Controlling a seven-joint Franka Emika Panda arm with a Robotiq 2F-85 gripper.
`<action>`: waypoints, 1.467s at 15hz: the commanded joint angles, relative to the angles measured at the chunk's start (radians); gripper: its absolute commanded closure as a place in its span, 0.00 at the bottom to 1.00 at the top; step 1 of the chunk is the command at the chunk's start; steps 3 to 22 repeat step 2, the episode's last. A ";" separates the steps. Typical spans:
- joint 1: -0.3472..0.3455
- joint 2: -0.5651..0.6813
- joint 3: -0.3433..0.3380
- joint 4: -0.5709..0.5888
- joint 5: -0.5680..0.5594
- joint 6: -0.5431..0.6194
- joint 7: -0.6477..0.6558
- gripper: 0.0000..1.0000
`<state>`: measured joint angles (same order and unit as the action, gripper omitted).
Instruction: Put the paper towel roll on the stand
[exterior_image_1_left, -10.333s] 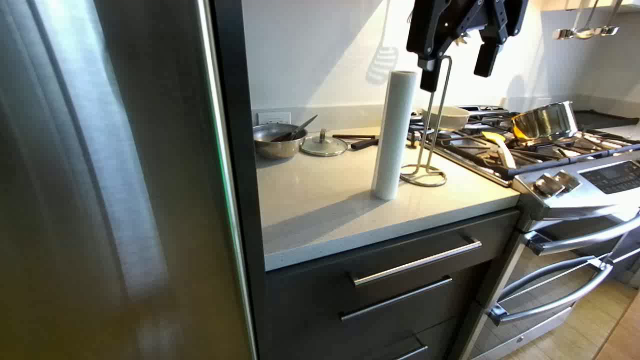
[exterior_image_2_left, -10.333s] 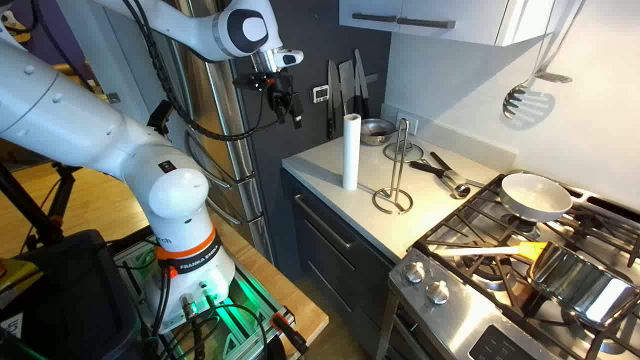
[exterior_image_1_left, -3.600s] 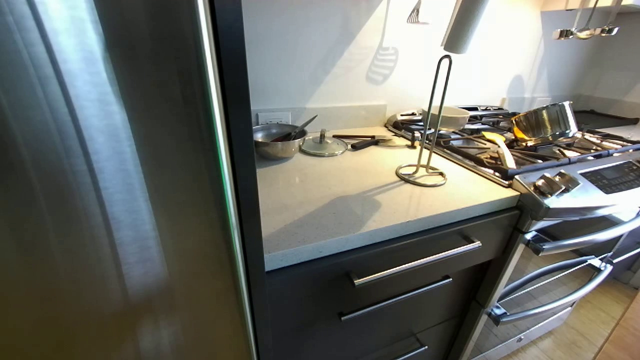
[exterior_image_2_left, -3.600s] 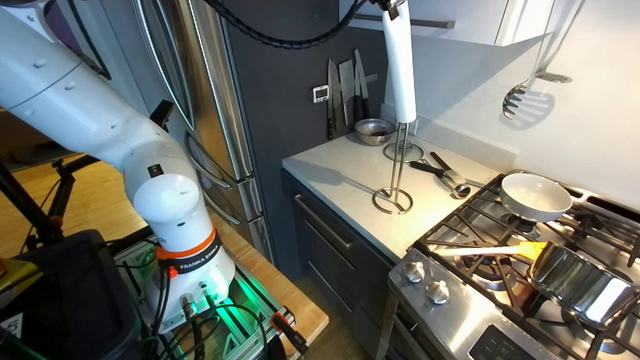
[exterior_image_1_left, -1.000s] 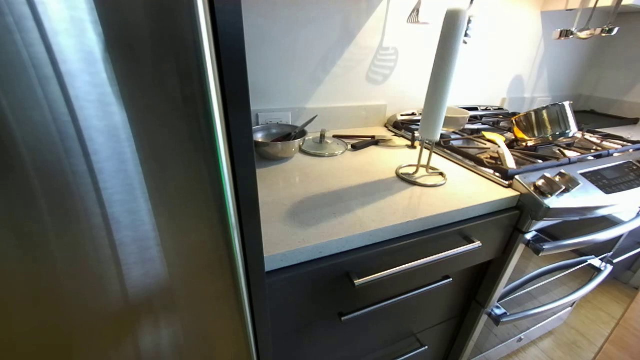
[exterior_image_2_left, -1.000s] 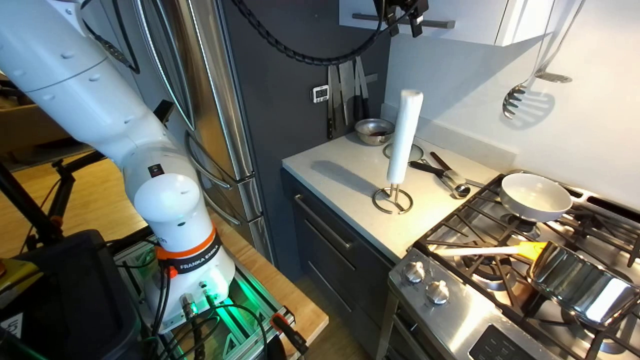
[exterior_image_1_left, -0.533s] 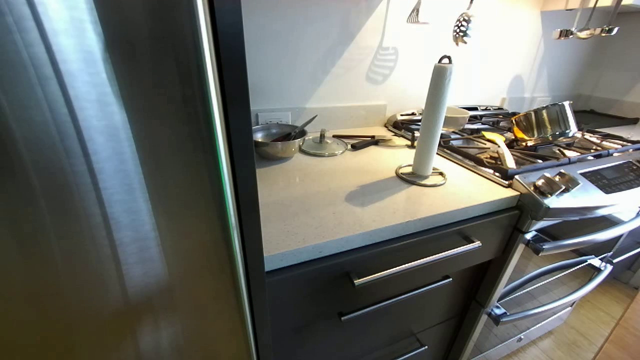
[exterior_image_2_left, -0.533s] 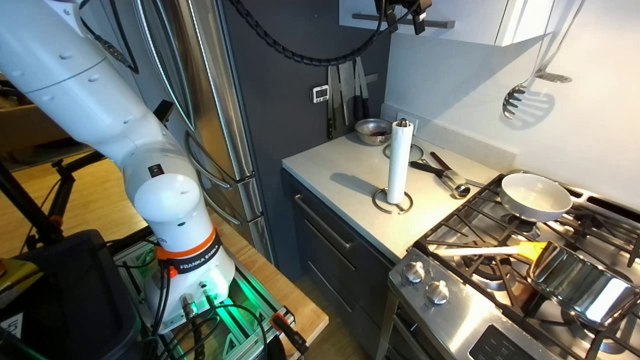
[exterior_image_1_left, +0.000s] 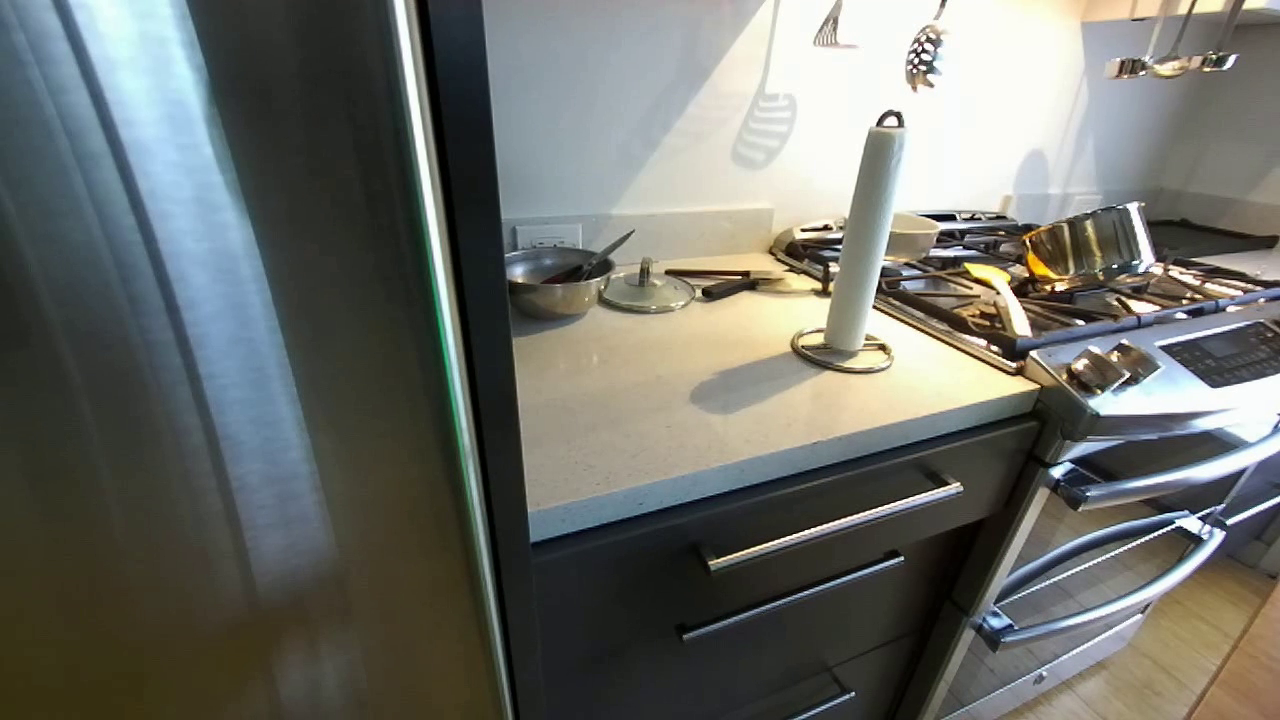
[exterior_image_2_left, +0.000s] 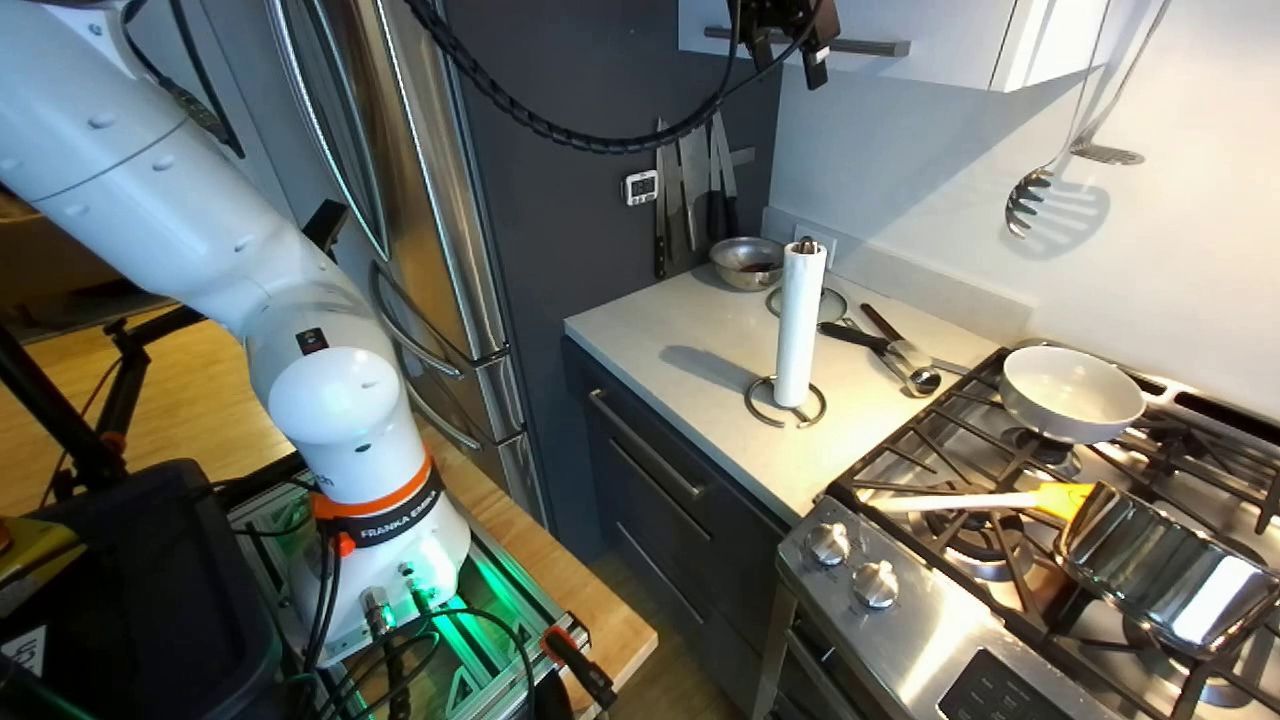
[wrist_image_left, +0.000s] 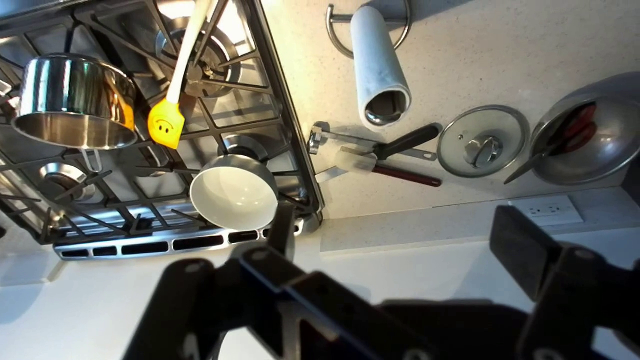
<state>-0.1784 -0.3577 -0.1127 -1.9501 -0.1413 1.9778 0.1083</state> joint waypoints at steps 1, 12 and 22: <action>0.004 -0.002 -0.004 0.001 -0.001 -0.003 0.000 0.00; 0.004 -0.004 -0.004 0.000 0.000 -0.003 0.000 0.00; 0.004 -0.004 -0.004 0.000 0.000 -0.003 0.000 0.00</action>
